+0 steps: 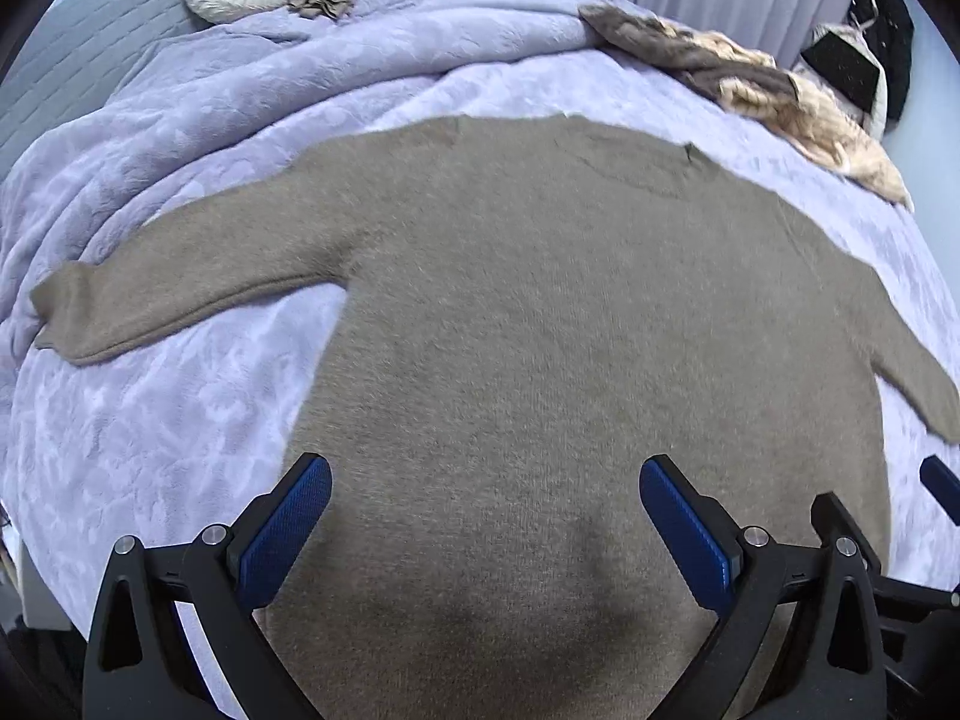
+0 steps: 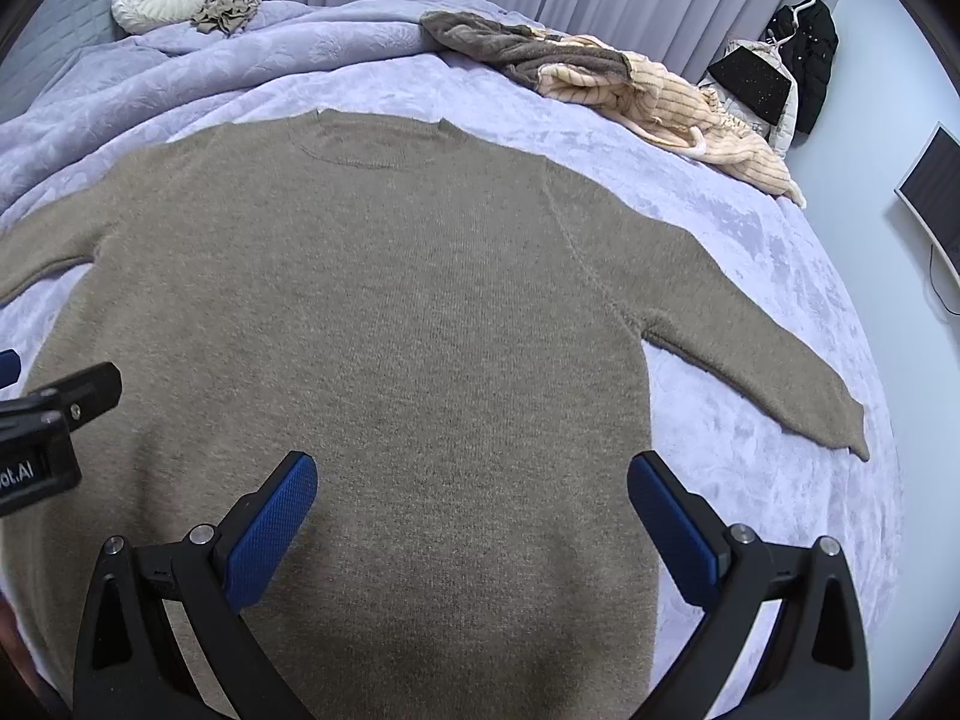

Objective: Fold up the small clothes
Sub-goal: 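Position both grippers above the spread olive knit sweater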

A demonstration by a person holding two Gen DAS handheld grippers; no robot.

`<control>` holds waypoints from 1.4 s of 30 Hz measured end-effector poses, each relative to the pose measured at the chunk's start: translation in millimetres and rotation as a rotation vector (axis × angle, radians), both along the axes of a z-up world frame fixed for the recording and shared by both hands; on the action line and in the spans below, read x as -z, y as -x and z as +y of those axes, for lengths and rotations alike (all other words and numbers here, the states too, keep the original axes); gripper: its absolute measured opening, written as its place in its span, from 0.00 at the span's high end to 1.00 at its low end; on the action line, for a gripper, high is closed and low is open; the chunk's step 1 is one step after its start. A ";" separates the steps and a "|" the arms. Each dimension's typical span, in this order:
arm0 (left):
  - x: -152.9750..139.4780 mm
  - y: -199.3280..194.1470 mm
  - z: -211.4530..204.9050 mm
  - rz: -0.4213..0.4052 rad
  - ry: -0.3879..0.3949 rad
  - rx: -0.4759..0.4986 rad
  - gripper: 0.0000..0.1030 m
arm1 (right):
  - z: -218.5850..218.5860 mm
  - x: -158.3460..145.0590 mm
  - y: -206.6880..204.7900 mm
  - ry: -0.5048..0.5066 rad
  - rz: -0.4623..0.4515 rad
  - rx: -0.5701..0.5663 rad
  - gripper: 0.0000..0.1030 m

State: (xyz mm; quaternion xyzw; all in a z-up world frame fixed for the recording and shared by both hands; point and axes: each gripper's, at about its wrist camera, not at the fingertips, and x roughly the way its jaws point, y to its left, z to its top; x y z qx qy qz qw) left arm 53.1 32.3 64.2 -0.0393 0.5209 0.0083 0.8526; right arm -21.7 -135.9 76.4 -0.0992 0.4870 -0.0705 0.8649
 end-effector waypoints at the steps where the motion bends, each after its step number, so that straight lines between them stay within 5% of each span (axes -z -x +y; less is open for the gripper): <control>1: 0.0 4.2 3.9 -0.003 -0.004 -0.006 0.00 | 0.6 -2.8 0.1 -0.003 -0.002 -0.002 0.00; 12: -18.8 28.6 28.1 0.005 0.028 -0.039 0.00 | 0.3 -27.4 -2.7 -0.024 -0.041 -0.014 0.00; 32: -56.6 27.0 3.8 -0.037 0.001 -0.018 0.00 | 0.7 -52.7 -15.5 -0.054 -0.085 -0.034 0.00; 42: -80.9 12.7 -36.4 -0.076 -0.018 0.022 0.00 | -41.1 -71.1 -26.0 -0.079 -0.130 0.051 0.00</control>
